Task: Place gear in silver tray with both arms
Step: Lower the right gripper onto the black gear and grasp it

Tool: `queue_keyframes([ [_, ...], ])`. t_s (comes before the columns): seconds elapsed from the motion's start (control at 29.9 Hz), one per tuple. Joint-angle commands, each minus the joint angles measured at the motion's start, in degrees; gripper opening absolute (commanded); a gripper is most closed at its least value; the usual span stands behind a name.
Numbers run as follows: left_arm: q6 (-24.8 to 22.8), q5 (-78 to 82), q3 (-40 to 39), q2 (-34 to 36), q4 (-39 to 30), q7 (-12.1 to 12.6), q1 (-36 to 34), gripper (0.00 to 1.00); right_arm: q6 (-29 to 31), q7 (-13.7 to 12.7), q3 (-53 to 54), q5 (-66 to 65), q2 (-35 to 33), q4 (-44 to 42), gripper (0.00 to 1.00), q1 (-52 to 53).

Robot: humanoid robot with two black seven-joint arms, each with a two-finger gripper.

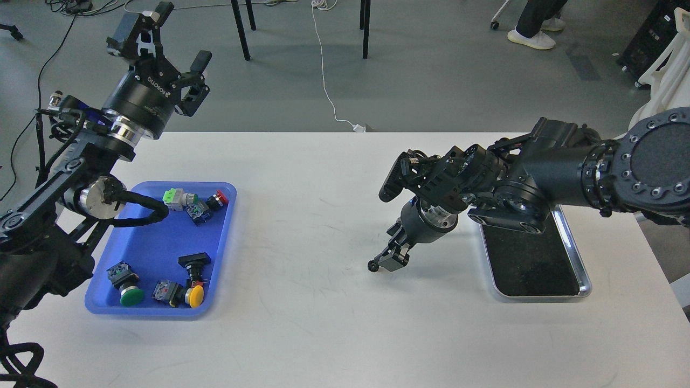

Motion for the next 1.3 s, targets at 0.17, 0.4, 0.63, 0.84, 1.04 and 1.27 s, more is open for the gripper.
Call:
queue_keyframes([
  [0.17,-0.1,0.1,0.0,-0.1,0.0,0.1,0.0,0.98,-2.6,0.0,0.1,0.4,0.0,0.2,0.71,-1.8],
  [0.4,-0.1,0.0,0.0,0.0,0.0,0.1,0.0,0.98,-7.6,0.0,0.2,0.4,0.0,1.4,0.72,-2.7],
  [0.63,-0.1,0.1,0.1,-0.2,0.0,0.0,0.1,0.98,-8.4,0.0,0.1,0.4,0.0,1.4,0.64,-3.4],
  [0.84,0.0,0.1,0.1,-0.2,0.0,0.1,0.1,0.98,-9.5,0.0,-0.2,0.3,0.0,1.2,0.56,-4.6],
  [1.04,0.0,0.0,0.0,-0.1,0.1,0.1,0.1,0.98,-9.9,0.0,-0.9,0.4,0.0,1.2,0.45,-4.7],
  [1.27,0.0,0.0,0.1,0.0,0.1,0.1,0.1,0.98,-9.9,0.0,-1.0,0.3,0.0,1.0,0.31,-4.7],
])
